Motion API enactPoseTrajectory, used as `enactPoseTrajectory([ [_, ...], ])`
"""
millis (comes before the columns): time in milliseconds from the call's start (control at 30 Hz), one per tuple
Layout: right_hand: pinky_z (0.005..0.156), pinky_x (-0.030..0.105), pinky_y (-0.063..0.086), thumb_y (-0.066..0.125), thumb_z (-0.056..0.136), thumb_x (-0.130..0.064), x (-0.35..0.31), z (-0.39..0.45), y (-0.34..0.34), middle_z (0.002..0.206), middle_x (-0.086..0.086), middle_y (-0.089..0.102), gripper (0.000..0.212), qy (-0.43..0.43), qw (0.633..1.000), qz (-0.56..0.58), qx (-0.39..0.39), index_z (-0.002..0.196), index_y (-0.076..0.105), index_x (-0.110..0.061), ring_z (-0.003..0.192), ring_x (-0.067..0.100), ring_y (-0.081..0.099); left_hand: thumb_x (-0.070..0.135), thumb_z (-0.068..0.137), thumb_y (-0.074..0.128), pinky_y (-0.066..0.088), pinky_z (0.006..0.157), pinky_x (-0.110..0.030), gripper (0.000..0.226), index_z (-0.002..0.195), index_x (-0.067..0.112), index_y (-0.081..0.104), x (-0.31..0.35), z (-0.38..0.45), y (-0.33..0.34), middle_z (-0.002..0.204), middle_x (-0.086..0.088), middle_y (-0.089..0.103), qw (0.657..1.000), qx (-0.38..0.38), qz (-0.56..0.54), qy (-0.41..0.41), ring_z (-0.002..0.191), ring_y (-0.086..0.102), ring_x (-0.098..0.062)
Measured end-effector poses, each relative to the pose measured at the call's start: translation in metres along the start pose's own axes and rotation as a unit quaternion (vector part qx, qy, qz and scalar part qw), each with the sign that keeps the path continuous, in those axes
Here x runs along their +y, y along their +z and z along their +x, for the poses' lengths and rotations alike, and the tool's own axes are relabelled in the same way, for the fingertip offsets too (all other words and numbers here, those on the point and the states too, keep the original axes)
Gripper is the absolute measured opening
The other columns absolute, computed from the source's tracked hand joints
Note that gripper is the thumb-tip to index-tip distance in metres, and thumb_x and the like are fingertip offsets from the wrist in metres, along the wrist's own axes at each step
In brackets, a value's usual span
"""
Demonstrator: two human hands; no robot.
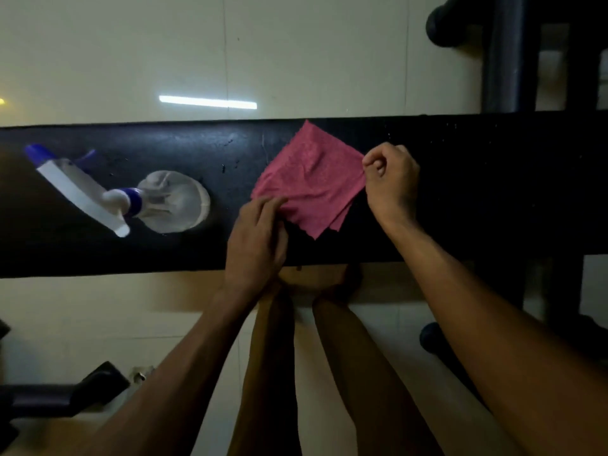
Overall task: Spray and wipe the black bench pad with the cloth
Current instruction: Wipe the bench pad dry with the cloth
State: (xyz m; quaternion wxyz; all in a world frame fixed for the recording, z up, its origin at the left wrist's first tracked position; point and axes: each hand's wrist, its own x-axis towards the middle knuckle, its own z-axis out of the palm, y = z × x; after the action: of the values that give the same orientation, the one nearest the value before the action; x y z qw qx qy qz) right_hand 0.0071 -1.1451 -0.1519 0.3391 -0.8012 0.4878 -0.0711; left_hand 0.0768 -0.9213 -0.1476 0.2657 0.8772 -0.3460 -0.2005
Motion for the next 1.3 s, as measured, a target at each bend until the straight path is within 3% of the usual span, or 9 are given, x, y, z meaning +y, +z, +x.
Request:
enactPoseTrajectory([
  [100, 0.078, 0.006, 0.042, 0.063, 0.092, -0.001, -0.004, -0.007, -0.003, 0.116, 0.005, 0.054, 0.033, -0.026, 0.999, -0.029, 0.003, 0.121, 0.063, -0.015, 0.100, 0.010, 0.053, 0.009, 0.093, 0.057, 0.042, 0.106, -0.036, 0.046, 0.139, 0.005, 0.053, 0.006, 0.012, 0.003, 0.135, -0.018, 0.054, 1.000, 0.016, 0.017, 0.000, 0.126, 0.048, -0.029],
  [167, 0.101, 0.027, 0.041, 0.067, 0.090, -0.013, -0.012, -0.015, 0.003, 0.136, 0.009, 0.050, 0.057, -0.093, 0.988, -0.120, -0.009, 0.143, 0.050, -0.022, 0.127, 0.024, 0.046, 0.008, 0.092, 0.057, 0.041, 0.108, -0.040, 0.048, 0.140, 0.005, 0.052, 0.011, 0.015, 0.003, 0.136, -0.018, 0.053, 1.000, 0.022, 0.013, 0.006, 0.128, 0.047, -0.030],
  [233, 0.119, 0.049, 0.027, 0.065, 0.091, -0.034, -0.022, -0.022, 0.017, 0.156, 0.014, 0.037, 0.072, -0.166, 0.964, -0.196, -0.072, 0.156, 0.034, -0.024, 0.147, 0.033, 0.029, 0.009, 0.094, 0.055, 0.040, 0.112, -0.042, 0.048, 0.141, 0.004, 0.051, 0.009, 0.016, 0.004, 0.138, -0.018, 0.052, 0.999, 0.037, 0.000, -0.015, 0.131, 0.048, -0.031],
  [333, 0.123, 0.062, 0.003, 0.044, 0.094, -0.060, -0.033, -0.023, 0.050, 0.168, 0.016, 0.008, 0.080, -0.243, 0.915, -0.278, -0.165, 0.161, 0.015, -0.027, 0.155, 0.037, 0.003, 0.016, 0.098, 0.048, 0.037, 0.116, -0.046, 0.047, 0.142, 0.001, 0.048, -0.001, 0.020, 0.006, 0.143, -0.019, 0.050, 0.996, 0.055, -0.019, -0.066, 0.136, 0.044, -0.031],
  [433, 0.120, 0.067, 0.000, 0.028, 0.097, -0.060, -0.037, -0.017, 0.079, 0.169, 0.017, 0.002, 0.074, -0.262, 0.889, -0.324, -0.189, 0.162, 0.011, -0.029, 0.155, 0.037, -0.001, 0.012, 0.100, 0.046, 0.031, 0.122, -0.042, 0.045, 0.144, 0.000, 0.045, -0.011, 0.026, 0.011, 0.150, -0.019, 0.045, 0.994, 0.073, -0.029, -0.082, 0.145, 0.037, -0.029],
  [567, 0.117, 0.069, 0.006, 0.030, 0.095, -0.057, -0.037, -0.012, 0.094, 0.168, 0.016, 0.011, 0.073, -0.269, 0.889, -0.343, -0.143, 0.161, 0.019, -0.027, 0.155, 0.038, 0.007, 0.010, 0.101, 0.047, 0.023, 0.125, -0.044, 0.051, 0.150, 0.001, 0.039, -0.026, 0.040, 0.020, 0.159, -0.016, 0.035, 0.995, 0.069, -0.017, -0.071, 0.153, 0.024, -0.026],
  [867, 0.123, 0.058, 0.005, 0.040, 0.094, -0.054, -0.012, 0.015, 0.070, 0.168, 0.011, 0.017, 0.074, -0.349, 0.873, -0.302, -0.156, 0.160, 0.026, -0.022, 0.156, 0.031, 0.010, 0.030, 0.104, 0.040, 0.008, 0.127, -0.051, 0.062, 0.155, -0.003, 0.028, -0.030, 0.048, 0.028, 0.164, -0.021, 0.024, 0.994, 0.007, 0.113, 0.007, 0.155, 0.015, -0.031],
  [1033, 0.125, 0.054, 0.002, 0.036, 0.096, -0.057, 0.009, 0.040, 0.047, 0.168, 0.009, 0.019, 0.072, -0.312, 0.893, -0.290, -0.141, 0.160, 0.024, -0.027, 0.156, 0.030, 0.012, 0.028, 0.106, 0.038, 0.009, 0.128, -0.049, 0.060, 0.156, -0.002, 0.026, 0.000, 0.078, 0.039, 0.165, -0.019, 0.022, 0.988, -0.031, 0.114, 0.100, 0.156, 0.014, -0.029],
  [1300, 0.120, 0.052, 0.019, 0.035, 0.097, -0.052, 0.089, 0.103, -0.034, 0.145, 0.007, 0.053, 0.064, -0.210, 0.923, -0.317, -0.058, 0.153, 0.040, -0.023, 0.135, 0.027, 0.046, 0.032, 0.106, 0.033, 0.008, 0.128, -0.049, 0.061, 0.157, -0.001, 0.025, 0.072, 0.119, 0.090, 0.166, -0.018, 0.023, 0.975, -0.079, 0.132, 0.163, 0.156, 0.015, -0.028],
])
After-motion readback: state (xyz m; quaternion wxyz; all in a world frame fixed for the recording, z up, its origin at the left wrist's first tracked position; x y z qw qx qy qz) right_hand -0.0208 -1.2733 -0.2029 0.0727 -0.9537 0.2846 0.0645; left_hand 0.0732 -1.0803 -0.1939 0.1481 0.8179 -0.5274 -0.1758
